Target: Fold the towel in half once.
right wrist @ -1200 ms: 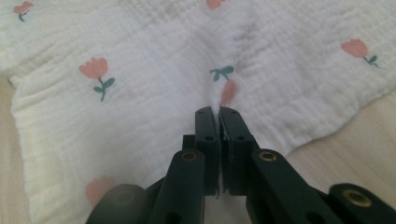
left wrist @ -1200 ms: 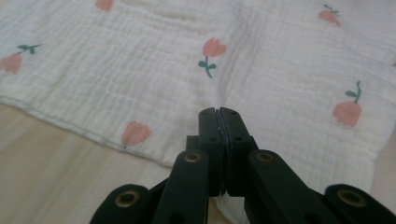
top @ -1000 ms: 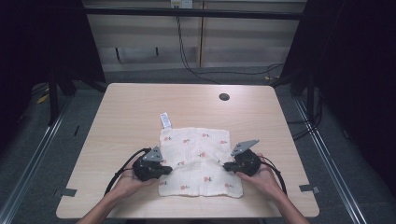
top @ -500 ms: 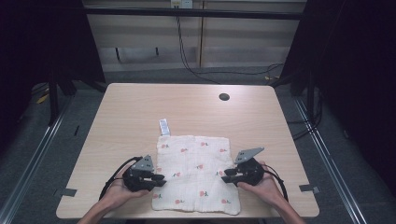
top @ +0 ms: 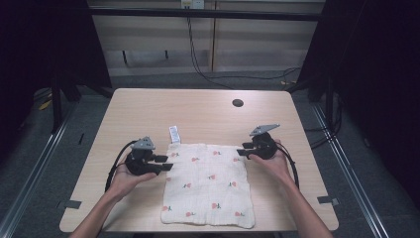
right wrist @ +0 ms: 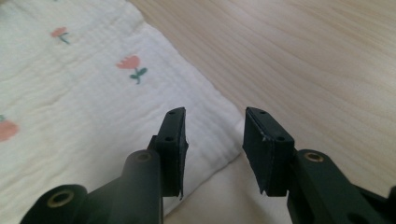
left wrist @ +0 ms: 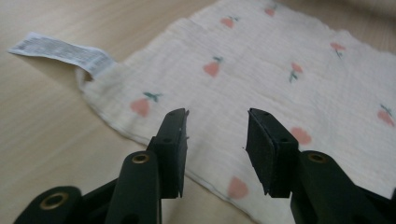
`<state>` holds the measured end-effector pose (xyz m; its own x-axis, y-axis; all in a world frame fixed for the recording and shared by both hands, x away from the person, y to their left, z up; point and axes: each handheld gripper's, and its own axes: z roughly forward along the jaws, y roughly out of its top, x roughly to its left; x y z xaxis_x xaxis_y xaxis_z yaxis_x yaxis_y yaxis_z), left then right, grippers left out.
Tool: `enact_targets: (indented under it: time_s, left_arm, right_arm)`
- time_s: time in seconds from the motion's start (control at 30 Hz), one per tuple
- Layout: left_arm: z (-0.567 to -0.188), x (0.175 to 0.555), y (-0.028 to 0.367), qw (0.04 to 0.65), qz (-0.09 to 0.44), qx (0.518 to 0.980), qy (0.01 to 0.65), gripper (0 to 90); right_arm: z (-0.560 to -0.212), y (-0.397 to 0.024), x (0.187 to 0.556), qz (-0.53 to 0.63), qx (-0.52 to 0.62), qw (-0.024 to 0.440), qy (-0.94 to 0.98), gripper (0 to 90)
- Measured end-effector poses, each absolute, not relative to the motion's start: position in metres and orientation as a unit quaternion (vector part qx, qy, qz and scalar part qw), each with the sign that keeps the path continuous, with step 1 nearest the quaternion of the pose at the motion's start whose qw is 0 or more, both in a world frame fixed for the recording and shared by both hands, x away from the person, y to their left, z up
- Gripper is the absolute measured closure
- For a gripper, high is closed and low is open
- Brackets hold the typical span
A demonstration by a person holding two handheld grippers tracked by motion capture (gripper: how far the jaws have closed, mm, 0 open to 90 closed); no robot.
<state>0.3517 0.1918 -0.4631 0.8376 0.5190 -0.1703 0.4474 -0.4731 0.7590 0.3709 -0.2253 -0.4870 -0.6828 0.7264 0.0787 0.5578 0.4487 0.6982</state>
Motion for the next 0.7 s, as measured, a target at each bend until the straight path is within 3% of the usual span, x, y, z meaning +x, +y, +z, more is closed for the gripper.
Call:
enact_targets:
  time_s: [0.37, 0.5, 0.7]
  left_arm:
    - [-0.476, 0.401, 0.192, 0.425, 0.045, 0.839, 0.336, 57.4]
    - [-0.487, 0.41, 0.193, 0.4, 0.047, 0.843, 0.355, 57.0]
    - [-0.495, 0.416, 0.197, 0.418, 0.036, 0.829, 0.369, 57.1]
  right_arm:
    - [-0.501, -0.218, 0.387, 0.339, 0.379, 0.125, 0.852, 61.1]
    - [-0.501, -0.22, 0.387, 0.346, 0.385, 0.114, 0.848, 70.2]
    - [-0.502, -0.223, 0.388, 0.354, 0.402, 0.102, 0.838, 83.6]
